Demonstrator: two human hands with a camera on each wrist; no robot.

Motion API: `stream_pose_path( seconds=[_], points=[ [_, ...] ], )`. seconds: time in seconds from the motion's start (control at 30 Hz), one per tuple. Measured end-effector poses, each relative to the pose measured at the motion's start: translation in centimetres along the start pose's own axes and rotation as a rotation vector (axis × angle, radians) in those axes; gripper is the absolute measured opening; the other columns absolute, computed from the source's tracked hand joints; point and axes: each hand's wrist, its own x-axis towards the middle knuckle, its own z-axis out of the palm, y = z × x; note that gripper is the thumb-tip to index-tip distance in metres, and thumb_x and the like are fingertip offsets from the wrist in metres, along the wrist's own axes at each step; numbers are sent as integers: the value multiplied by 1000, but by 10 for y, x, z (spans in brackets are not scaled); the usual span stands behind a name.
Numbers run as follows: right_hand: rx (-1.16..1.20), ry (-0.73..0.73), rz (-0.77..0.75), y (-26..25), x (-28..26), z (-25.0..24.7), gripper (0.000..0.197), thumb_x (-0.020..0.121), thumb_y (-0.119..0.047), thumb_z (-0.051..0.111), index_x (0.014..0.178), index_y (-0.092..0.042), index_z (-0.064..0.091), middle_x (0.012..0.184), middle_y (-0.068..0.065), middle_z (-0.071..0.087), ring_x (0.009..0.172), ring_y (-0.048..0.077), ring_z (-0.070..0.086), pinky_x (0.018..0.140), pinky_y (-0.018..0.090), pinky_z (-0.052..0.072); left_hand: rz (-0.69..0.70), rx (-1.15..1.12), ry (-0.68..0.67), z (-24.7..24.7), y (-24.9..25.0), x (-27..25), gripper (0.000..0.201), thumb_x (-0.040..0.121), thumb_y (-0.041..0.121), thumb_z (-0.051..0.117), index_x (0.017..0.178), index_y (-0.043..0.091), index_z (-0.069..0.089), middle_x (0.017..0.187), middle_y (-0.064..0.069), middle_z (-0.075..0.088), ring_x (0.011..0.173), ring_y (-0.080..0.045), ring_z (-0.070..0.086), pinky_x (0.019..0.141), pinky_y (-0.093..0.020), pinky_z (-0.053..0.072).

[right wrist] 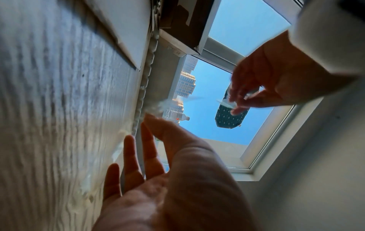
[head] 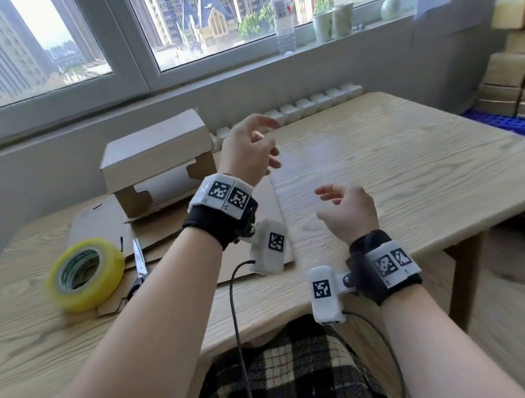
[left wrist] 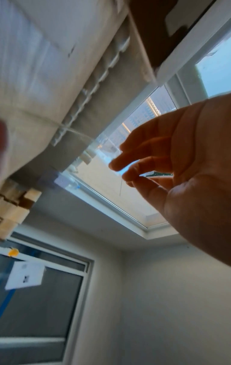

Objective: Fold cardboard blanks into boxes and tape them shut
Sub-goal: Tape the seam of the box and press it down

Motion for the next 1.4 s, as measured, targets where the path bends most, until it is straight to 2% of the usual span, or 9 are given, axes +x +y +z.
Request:
stream_pose_path(
  seconds=[0.2,0.47,0.53,0.7,0.83,1.0,1.23,1.33,1.4],
  points=[
    [-146,194,-123,-7,10,5,34,72,-8,70,97,-30,62,92,-11,63,93,17,61,89,46,51,63,-192,144,-8,20,11,33,92,-5,47,78,13,71,68,-4,65,55,-17,64,47,-26,48],
    [-165,297,-305,-44,43,27,14,84,-13,72,89,-20,61,85,-3,61,86,22,61,82,44,52,-14,-425,471,-85,12,25,31,93,-2,41,91,8,70,69,-6,63,52,-15,63,45,-24,47],
    [-190,235,-316,-53,50,41,12,85,-17,70,96,-18,65,93,0,60,94,24,60,86,42,51,-24,-429,491,-107,5,27,31,93,0,41,92,8,71,74,-9,65,55,-16,65,48,-25,49],
    [-325,-131,-271,-80,60,93,57,83,-30,73,134,-19,50,128,5,55,118,24,53,101,43,45,-63,-449,503,-143,-20,28,32,93,2,41,87,11,71,73,-6,65,58,-20,66,49,-26,48],
    [-285,-350,-346,-100,58,134,40,87,-15,62,127,-20,63,122,3,63,113,18,58,94,27,44,-46,-442,470,-161,-38,27,30,94,2,42,90,9,70,73,-6,66,60,-21,67,50,-25,49],
    [66,-654,-317,-120,35,177,29,96,-2,48,118,-6,67,109,5,69,100,13,61,88,27,50,13,-496,387,-182,-45,26,29,96,0,41,99,4,70,75,-6,66,65,-23,68,56,-29,54],
    [330,-649,-170,-131,32,183,27,99,0,38,122,-6,51,93,2,63,64,-5,64,61,14,48,175,-510,371,-196,-39,32,28,100,-1,39,106,3,66,83,-9,66,71,-21,69,65,-32,58],
    [289,-613,-138,-129,37,180,33,96,-1,51,127,-12,48,97,2,64,70,1,66,65,17,49,234,-554,412,-199,-39,36,28,99,-2,40,106,4,65,86,-6,67,74,-20,68,63,-30,56],
    [196,-534,-160,-122,45,180,19,93,-1,57,106,-14,61,90,1,69,75,7,65,64,18,46,233,-555,438,-201,-42,38,27,99,-1,40,107,3,65,87,-4,68,75,-20,68,62,-29,55]
  ],
)
